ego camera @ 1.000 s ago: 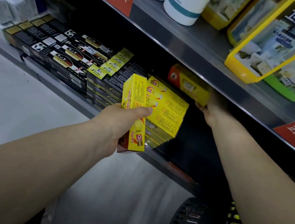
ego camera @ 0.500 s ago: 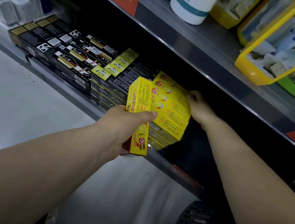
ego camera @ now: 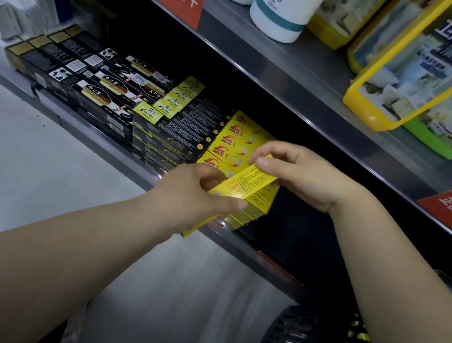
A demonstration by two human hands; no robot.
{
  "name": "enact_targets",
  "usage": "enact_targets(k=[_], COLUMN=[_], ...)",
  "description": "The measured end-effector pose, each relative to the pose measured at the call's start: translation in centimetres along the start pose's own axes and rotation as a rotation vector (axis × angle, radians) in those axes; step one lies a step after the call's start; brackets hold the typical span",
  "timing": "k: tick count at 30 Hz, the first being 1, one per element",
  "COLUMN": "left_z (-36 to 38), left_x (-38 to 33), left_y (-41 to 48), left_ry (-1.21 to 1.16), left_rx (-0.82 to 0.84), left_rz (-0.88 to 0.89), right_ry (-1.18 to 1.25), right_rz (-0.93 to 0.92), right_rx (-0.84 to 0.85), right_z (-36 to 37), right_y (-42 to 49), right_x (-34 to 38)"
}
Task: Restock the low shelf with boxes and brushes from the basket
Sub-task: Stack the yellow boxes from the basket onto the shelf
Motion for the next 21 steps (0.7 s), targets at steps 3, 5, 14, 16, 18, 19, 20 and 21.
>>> enact_targets(k=[3, 5, 14, 16, 18, 19, 20, 21], left_z=[-1.0, -1.7, -0.3, -0.1, 0.0, 0.1, 0.2, 0.2], left_x=[-1.2, -1.4, -0.5, -0.5, -0.4, -0.4, -0.3, -0.3], left_y=[0.2, 0.3, 0.8, 0.9, 1.0, 1.0, 1.1, 1.1], left_ry=[0.193, 0.195, 0.180, 0.176, 0.169, 0.148, 0.121, 0.105], left_rx=[-0.086, -0.128, -0.071, -0.065, -0.060, -0.057, -0.054, -0.054], left_rz=[0.143, 0.154, 0.119, 0.115, 0.111, 0.106, 0.095, 0.085], right_ry=[0.153, 0.269, 0.397, 0.343, 0.283, 0.237, 0.181, 0.129], right_rz=[0.055, 0.080, 0.464, 0.510, 0.507, 0.496, 0.480, 0.476], right_rx=[-0.105, -0.222, -0.955, -0.945, -0.901, -0.884, -0.876, -0.858], right_z=[-1.7, -3.3, -8.9, -9.2, -9.4, -9.5, -9.7, -9.7], right_y=[-1.1, -1.8, -2.3, -1.0, 0.7, 1.5, 2.2, 2.9], right_x=[-2.5, -4.0, -10.6, -11.3, -11.6, -11.7, -11.7, -11.6])
Point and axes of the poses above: each hand's wrist, its own y-axis towards the middle knuckle, its own z-axis out of the palm, x = y × z, the point moved 9 cm from there along y, towards the middle knuckle, and after that the axes turned 10 degrees about -y, right-handed, at the moved point
